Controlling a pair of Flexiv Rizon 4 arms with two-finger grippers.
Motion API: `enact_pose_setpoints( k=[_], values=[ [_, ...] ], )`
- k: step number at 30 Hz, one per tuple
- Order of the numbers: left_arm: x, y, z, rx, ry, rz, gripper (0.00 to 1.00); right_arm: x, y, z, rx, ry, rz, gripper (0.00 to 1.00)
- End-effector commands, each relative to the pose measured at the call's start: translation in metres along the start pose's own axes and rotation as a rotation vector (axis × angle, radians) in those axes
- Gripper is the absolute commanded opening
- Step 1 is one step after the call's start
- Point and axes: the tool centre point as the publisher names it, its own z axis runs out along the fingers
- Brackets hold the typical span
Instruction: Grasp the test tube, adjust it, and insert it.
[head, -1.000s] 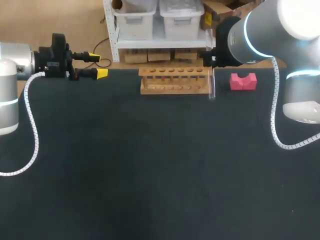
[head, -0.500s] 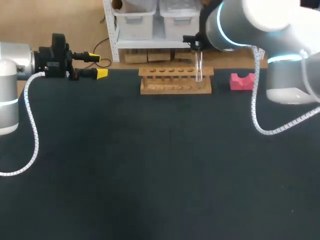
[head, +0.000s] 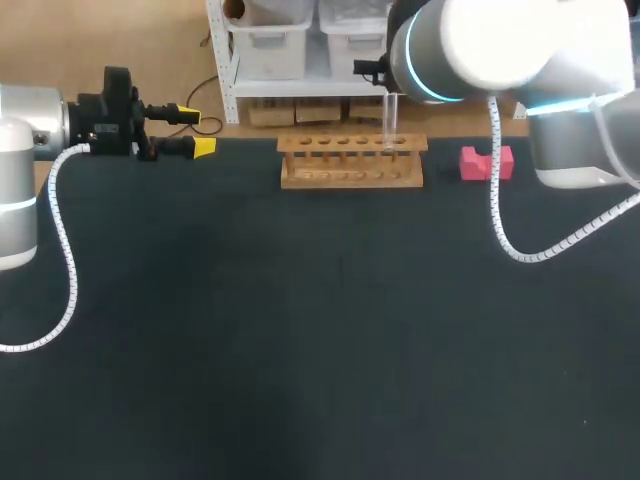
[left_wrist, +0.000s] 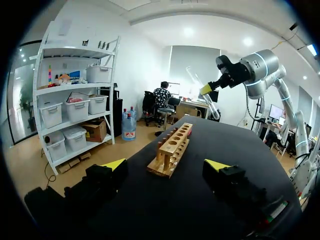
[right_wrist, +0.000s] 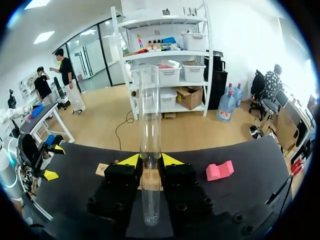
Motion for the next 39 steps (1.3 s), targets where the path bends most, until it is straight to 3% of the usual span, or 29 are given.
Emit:
enact_pose_setpoints(
  k=[1, 6, 12, 13, 24, 32, 39],
  values=[
    [0.001, -0.001, 0.0, -0.004, -0.005, 0.003, 1.0, 0.0, -0.002, 0.009, -0.013, -0.75, -0.009, 0.0],
    [0.001, -0.001, 0.0, -0.004, -0.005, 0.003, 1.0, -0.005, -0.005, 0.016, -0.034, -0.829, -0.023, 0.0],
    [0.001, -0.001, 0.0, -0.004, -0.005, 0.003, 1.0, -0.012, -0.006, 0.022, 0.073, -0.942, -0.04, 0.0],
    [0.001, -0.001, 0.0, -0.004, -0.005, 0.003, 1.0, -0.014, -0.005, 0.024, 0.123, -0.963, -0.045, 0.0],
    [0.001, -0.001, 0.0, -0.004, -0.005, 0.003, 1.0, -0.016, -0.004, 0.032, 0.073, -1.09, -0.052, 0.0],
    [0.001, -0.001, 0.0, -0.004, -0.005, 0.003, 1.0, -0.016, -0.007, 0.029, 0.064, -1.098, -0.06, 0.0],
    [0.001, -0.001, 0.0, -0.004, -0.005, 0.003, 1.0, -0.023, -0.008, 0.026, 0.03, -0.997, -0.063, 0.0]
  ],
)
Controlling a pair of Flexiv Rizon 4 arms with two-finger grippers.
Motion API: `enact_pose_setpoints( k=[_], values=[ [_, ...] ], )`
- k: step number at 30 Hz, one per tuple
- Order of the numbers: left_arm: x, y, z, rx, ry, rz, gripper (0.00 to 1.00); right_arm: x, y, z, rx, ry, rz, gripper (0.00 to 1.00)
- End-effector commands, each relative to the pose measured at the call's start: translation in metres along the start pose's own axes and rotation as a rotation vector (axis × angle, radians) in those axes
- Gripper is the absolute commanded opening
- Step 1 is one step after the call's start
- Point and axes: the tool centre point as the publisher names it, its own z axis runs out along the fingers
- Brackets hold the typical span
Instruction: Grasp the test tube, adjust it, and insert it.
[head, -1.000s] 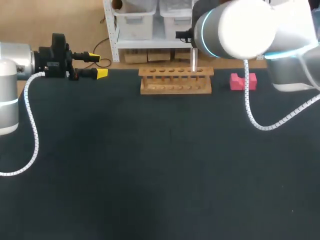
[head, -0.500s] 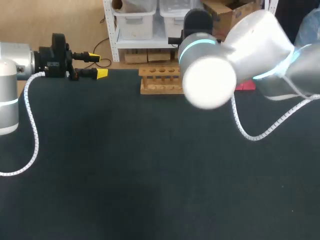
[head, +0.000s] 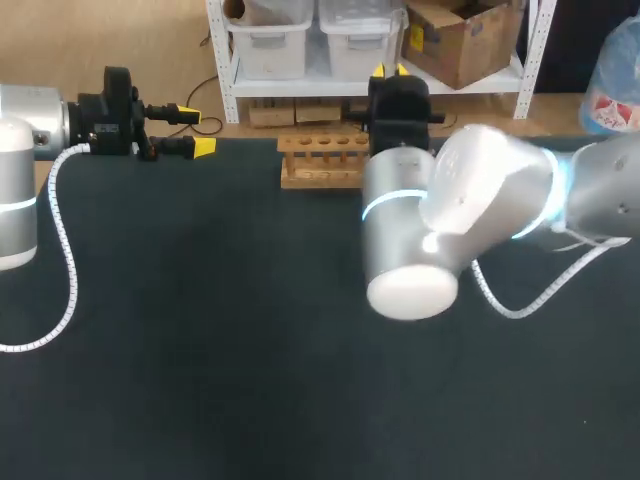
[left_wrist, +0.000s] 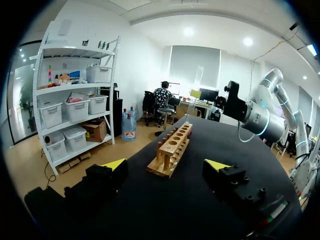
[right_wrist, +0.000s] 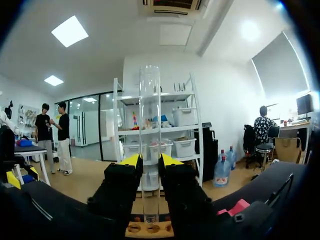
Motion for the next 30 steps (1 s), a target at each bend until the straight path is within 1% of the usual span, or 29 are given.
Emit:
enact_pose_setpoints(
  k=[1, 3, 4, 6, 10, 11, 16, 22, 30],
  values=[
    [0.001, -0.001, -0.001, -0.004, -0.005, 0.003, 1.0, -0.011, -0.002, 0.002, -0.065, -0.167, 0.014, 0.0],
    [0.001, -0.001, -0.001, -0.004, -0.005, 0.003, 1.0, -0.021, -0.005, 0.006, -0.076, -0.093, 0.069, 0.0],
    [0.001, -0.001, -0.001, -0.004, -0.005, 0.003, 1.0, -0.025, -0.006, 0.007, -0.095, -0.082, 0.066, 0.0],
    [0.001, -0.001, -0.001, -0.004, -0.005, 0.003, 1.0, -0.029, -0.006, 0.006, -0.118, -0.021, 0.06, 0.0],
    [0.001, -0.001, -0.001, -0.004, -0.005, 0.003, 1.0, -0.037, -0.006, 0.004, -0.14, 0.038, 0.058, 0.0],
    [0.001, -0.001, -0.001, -0.004, -0.005, 0.003, 1.0, -0.04, -0.006, 0.003, -0.15, 0.068, 0.054, 0.0],
    [0.001, -0.001, -0.001, -0.004, -0.005, 0.003, 1.0, -0.043, -0.004, 0.002, -0.146, 0.131, 0.004, 0.0],
    [0.001, -0.001, -0.001, -0.004, -0.005, 0.003, 1.0, -0.032, -0.002, 0.0, -0.135, 0.175, -0.034, 0.0],
    [0.001, -0.001, -0.001, -0.004, -0.005, 0.003, 1.0, -0.02, -0.004, 0.002, -0.132, 0.168, -0.01, 0.0]
  ],
)
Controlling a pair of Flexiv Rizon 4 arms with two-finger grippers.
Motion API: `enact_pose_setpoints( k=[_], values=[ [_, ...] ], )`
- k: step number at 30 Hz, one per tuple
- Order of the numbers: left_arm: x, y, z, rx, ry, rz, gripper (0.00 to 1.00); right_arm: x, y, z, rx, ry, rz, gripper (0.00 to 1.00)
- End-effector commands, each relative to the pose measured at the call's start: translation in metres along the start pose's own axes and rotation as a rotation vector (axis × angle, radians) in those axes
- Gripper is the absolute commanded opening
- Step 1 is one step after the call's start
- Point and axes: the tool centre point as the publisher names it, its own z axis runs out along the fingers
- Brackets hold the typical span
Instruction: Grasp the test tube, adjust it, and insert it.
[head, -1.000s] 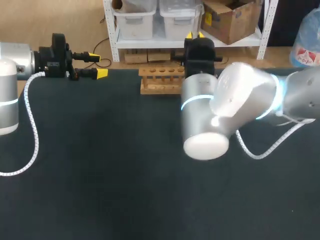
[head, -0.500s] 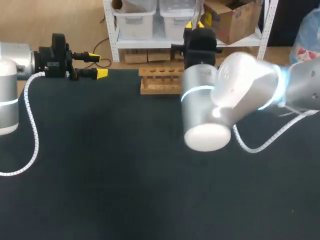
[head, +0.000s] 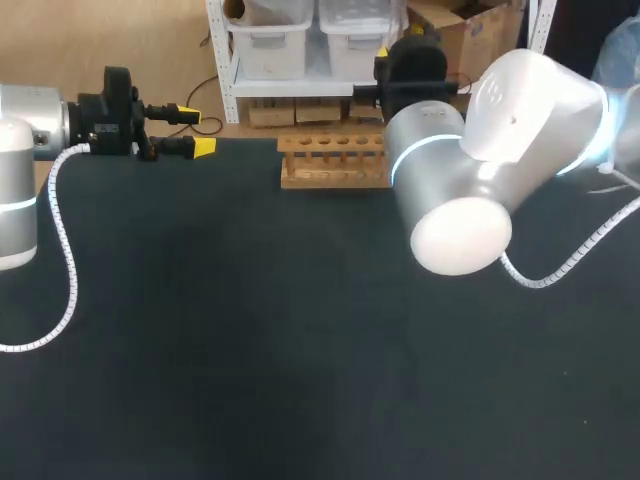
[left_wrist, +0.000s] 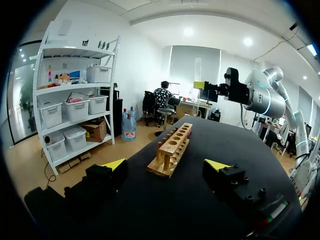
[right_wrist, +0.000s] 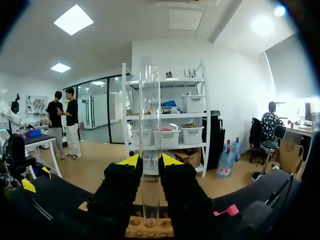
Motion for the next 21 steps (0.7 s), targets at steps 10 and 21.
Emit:
enact_pose_setpoints(
  k=[10, 21],
  values=[
    [0.001, -0.001, 0.0, -0.004, -0.005, 0.003, 1.0, 0.024, -0.003, 0.013, -0.056, -0.02, 0.035, 0.0],
    [0.001, -0.001, 0.0, -0.004, -0.005, 0.003, 1.0, 0.042, -0.008, 0.022, -0.074, -0.006, 0.046, 0.0]
  ],
)
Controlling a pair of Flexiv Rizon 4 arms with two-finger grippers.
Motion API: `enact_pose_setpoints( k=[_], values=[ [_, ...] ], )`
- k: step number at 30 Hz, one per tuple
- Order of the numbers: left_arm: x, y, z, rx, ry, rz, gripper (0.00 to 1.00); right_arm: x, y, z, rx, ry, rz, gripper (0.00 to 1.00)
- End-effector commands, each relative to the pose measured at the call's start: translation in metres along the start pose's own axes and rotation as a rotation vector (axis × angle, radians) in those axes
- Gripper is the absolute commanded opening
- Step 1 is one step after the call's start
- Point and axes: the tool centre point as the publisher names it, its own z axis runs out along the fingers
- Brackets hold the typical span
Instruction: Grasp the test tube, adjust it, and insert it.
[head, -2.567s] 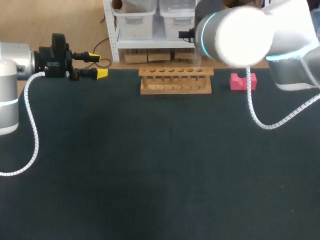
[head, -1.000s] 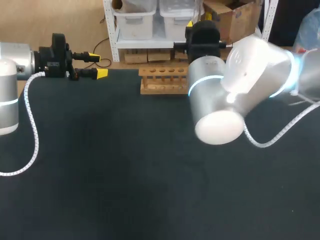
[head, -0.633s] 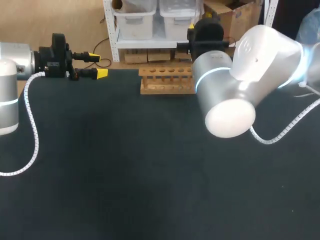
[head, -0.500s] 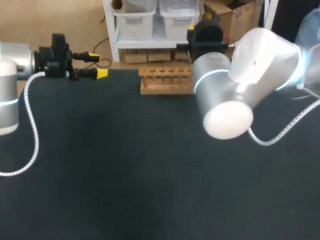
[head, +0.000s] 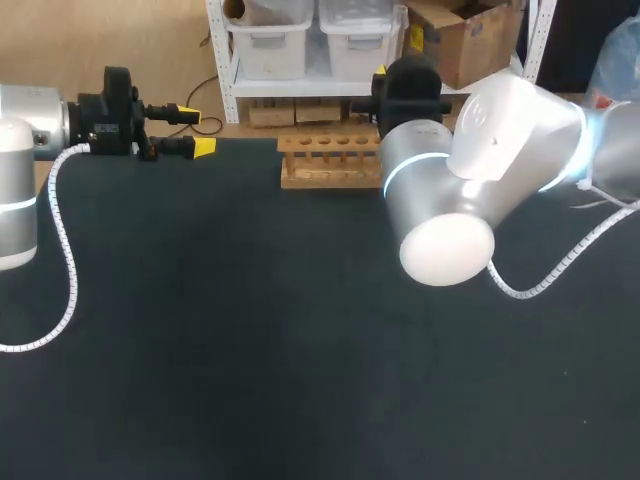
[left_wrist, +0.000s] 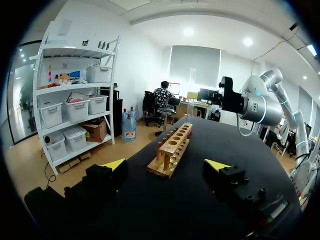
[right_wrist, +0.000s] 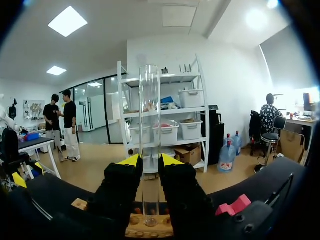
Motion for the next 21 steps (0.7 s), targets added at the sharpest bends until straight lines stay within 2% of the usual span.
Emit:
enact_pose_setpoints(
  k=[1, 21],
  values=[
    [0.001, -0.001, 0.0, -0.004, -0.005, 0.003, 1.0, 0.006, -0.006, 0.006, -0.092, -0.007, 0.003, 0.0],
    [0.001, -0.001, 0.0, -0.004, -0.005, 0.003, 1.0, 0.017, -0.004, 0.014, -0.116, -0.005, 0.02, 0.0]
  ],
)
